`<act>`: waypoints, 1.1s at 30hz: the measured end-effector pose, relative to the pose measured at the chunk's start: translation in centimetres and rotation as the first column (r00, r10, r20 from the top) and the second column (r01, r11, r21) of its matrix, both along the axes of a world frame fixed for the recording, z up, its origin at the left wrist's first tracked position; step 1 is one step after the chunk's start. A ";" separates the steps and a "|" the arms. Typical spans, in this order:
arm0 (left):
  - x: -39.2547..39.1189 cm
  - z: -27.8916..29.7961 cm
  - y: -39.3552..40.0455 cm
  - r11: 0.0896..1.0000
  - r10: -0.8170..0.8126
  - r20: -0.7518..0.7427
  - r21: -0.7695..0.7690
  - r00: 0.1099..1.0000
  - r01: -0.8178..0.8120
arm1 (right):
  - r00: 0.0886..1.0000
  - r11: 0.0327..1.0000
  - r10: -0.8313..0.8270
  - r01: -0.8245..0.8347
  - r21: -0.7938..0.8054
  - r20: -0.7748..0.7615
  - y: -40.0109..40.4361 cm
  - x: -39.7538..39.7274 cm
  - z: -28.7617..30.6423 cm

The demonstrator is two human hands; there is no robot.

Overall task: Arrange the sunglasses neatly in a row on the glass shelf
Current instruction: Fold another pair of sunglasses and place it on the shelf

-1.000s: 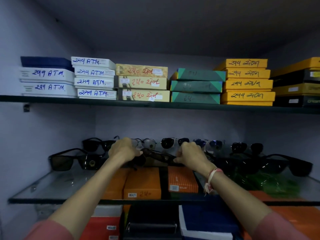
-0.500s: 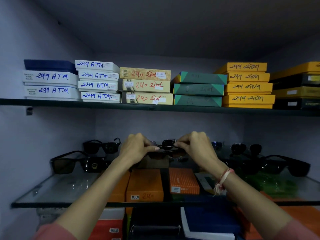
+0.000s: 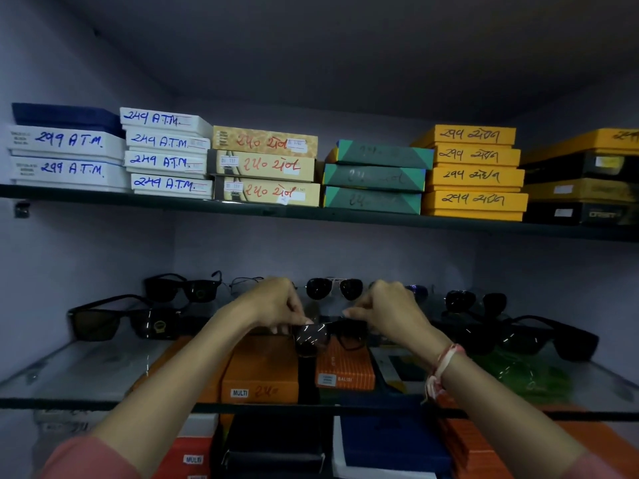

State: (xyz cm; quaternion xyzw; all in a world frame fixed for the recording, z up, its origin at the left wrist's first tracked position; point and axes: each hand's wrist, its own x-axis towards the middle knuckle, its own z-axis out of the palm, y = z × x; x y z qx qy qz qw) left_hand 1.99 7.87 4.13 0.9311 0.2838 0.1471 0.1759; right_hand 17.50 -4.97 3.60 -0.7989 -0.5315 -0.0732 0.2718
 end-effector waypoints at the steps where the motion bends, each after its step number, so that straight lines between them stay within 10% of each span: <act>1: 0.0 0.4 -0.1 1.000 -0.019 -0.040 -0.004 0.999 0.019 | 1.000 1.000 -0.013 0.013 -0.021 -0.015 0.2 0.0 0.2; 11: 0.1 1.3 -0.8 0.927 -0.003 0.115 0.372 0.993 -0.040 | 0.983 0.986 -0.125 0.108 -0.125 -0.136 0.8 1.4 3.0; 16: 1.6 1.0 -0.1 0.958 0.178 0.350 0.154 0.920 -0.244 | 0.975 0.976 -0.218 0.218 -0.013 -0.043 -0.1 2.7 3.0; 33: 2.3 0.1 0.7 0.934 0.358 0.073 -0.002 0.931 -0.358 | 0.931 0.923 -0.288 0.333 -0.194 0.226 -0.2 2.5 2.1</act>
